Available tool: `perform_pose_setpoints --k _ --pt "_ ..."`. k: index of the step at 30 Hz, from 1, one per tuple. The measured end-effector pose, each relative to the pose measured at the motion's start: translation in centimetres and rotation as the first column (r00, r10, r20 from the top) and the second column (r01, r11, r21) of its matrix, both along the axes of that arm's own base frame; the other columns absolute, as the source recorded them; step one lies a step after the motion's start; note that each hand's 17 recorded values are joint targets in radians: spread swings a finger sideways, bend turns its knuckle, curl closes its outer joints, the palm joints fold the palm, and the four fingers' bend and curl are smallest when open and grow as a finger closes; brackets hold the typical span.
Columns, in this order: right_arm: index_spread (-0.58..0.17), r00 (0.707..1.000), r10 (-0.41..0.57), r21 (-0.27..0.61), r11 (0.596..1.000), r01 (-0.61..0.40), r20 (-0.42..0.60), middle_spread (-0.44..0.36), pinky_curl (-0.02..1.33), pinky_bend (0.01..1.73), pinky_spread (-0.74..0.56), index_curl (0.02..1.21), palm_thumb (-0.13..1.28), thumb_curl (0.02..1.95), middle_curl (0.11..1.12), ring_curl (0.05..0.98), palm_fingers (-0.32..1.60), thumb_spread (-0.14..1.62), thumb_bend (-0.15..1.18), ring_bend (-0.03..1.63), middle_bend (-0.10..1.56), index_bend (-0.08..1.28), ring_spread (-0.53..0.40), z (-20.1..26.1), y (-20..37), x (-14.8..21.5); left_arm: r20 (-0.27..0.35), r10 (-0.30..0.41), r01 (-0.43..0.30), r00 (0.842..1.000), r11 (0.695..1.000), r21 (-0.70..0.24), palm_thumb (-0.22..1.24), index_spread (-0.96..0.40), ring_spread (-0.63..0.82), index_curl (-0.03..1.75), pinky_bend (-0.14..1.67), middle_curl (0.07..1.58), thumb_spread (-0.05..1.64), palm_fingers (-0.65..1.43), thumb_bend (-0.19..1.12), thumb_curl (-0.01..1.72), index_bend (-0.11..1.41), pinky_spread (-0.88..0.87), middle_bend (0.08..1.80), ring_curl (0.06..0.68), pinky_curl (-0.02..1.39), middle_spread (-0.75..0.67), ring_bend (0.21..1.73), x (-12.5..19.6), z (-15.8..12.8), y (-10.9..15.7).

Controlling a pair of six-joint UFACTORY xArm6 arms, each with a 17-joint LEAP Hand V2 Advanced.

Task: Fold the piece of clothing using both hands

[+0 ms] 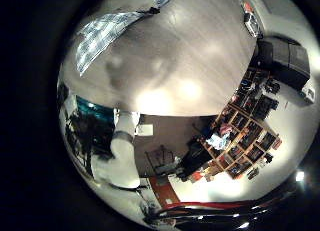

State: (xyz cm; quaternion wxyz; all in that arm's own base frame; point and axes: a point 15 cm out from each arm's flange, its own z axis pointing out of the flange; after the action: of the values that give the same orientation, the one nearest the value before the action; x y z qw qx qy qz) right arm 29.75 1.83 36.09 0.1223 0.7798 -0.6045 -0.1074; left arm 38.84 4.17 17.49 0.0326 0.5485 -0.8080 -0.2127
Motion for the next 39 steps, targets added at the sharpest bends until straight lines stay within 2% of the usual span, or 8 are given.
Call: perform_pose_setpoints --k 3,6,12,15,18,24,32,39 --pt "-0.400 1.000 -0.002 0.001 1.000 0.002 0.000 -0.100 0.08 0.70 0.27 0.31 0.35 0.25 0.38 0.203 0.33 1.28 -0.01 0.76 0.36 0.17 -0.099 0.0 0.0 0.0 -0.006 -0.015 0.015 1.000 1.000 0.011 0.56 -0.41 -0.39 0.54 0.46 0.51 1.03 1.09 -0.02 0.34 0.33 -0.46 0.58 0.192 0.38 -0.44 0.67 0.0 0.1 0.2" --pt "-0.403 1.000 -0.001 0.000 1.000 0.001 -0.002 -0.104 0.08 0.69 0.27 0.31 0.35 0.25 0.38 0.202 0.34 1.28 -0.01 0.77 0.36 0.18 -0.108 -0.1 0.0 0.0 -0.003 -0.021 0.021 1.000 1.000 0.004 0.58 -0.49 -0.49 0.59 0.54 0.58 1.09 1.25 -0.01 0.34 0.42 -0.58 0.73 0.237 0.42 -0.50 0.74 0.0 0.7 0.0" --pt "-0.404 1.000 0.009 0.002 1.000 -0.009 0.006 -0.113 0.08 0.72 0.21 0.30 0.36 0.25 0.38 0.216 0.40 1.28 -0.01 0.82 0.37 0.16 -0.154 -0.6 0.4 0.6 -0.011 -0.034 0.033 0.999 0.999 -0.012 0.58 -0.56 -0.54 0.68 0.62 0.64 1.25 1.19 -0.01 0.32 0.51 -0.67 0.86 0.320 0.46 -0.53 0.88 -0.9 4.1 -0.8" --pt "-0.405 1.000 0.011 0.006 1.000 -0.011 -0.001 -0.184 0.07 0.73 0.16 0.30 0.38 0.26 0.39 0.224 0.45 1.28 -0.01 0.86 0.39 0.17 -0.187 -1.4 0.6 1.1 -0.008 -0.041 0.041 0.999 0.999 -0.022 0.57 -0.58 -0.55 0.72 0.64 0.67 1.33 1.16 -0.01 0.31 0.55 -0.70 0.90 0.359 0.48 -0.54 0.94 -1.6 6.2 -1.7" --pt "-0.392 1.000 0.025 0.008 1.000 -0.025 -0.006 -0.211 0.06 0.75 0.11 0.31 0.40 0.27 0.39 0.237 0.46 1.26 -0.01 0.88 0.39 0.18 -0.215 -2.6 1.2 1.9 -0.002 -0.048 0.048 0.999 0.999 -0.020 0.57 -0.60 -0.55 0.76 0.67 0.68 1.37 1.13 -0.01 0.30 0.56 -0.71 0.93 0.387 0.50 -0.53 0.98 -2.1 7.9 -2.1" --pt "-0.358 0.995 0.096 0.012 0.995 -0.096 0.004 -0.192 0.05 0.77 0.04 0.33 0.41 0.28 0.40 0.244 0.41 1.20 -0.02 0.87 0.39 0.18 -0.229 -6.3 3.8 3.7 0.009 -0.062 0.063 0.998 0.998 -0.022 0.56 -0.63 -0.55 0.82 0.70 0.71 1.41 1.10 -0.01 0.30 0.57 -0.72 0.96 0.422 0.54 -0.53 1.02 -2.9 10.4 -2.8" --pt "-0.285 0.971 0.186 -0.005 0.982 -0.189 -0.150 -0.112 0.06 0.79 0.09 0.34 0.31 0.28 0.40 0.223 0.24 1.09 -0.03 0.75 0.35 0.17 -0.135 -14.4 7.1 2.0 0.034 -0.075 0.075 0.997 0.997 -0.024 0.56 -0.64 -0.54 0.90 0.71 0.72 1.42 1.08 -0.01 0.30 0.55 -0.72 0.97 0.449 0.59 -0.52 1.04 -3.0 13.2 -2.8" --pt "-0.232 0.980 0.194 0.007 0.981 -0.194 -0.048 -0.069 0.06 0.76 0.12 0.33 0.31 0.29 0.41 0.220 0.20 1.04 -0.02 0.71 0.35 0.16 -0.077 -17.3 9.2 5.3 0.048 -0.079 0.081 0.996 0.996 -0.035 0.56 -0.66 -0.54 0.94 0.70 0.73 1.43 1.07 -0.01 0.31 0.53 -0.73 0.97 0.458 0.61 -0.52 1.04 -3.2 14.1 -2.7"
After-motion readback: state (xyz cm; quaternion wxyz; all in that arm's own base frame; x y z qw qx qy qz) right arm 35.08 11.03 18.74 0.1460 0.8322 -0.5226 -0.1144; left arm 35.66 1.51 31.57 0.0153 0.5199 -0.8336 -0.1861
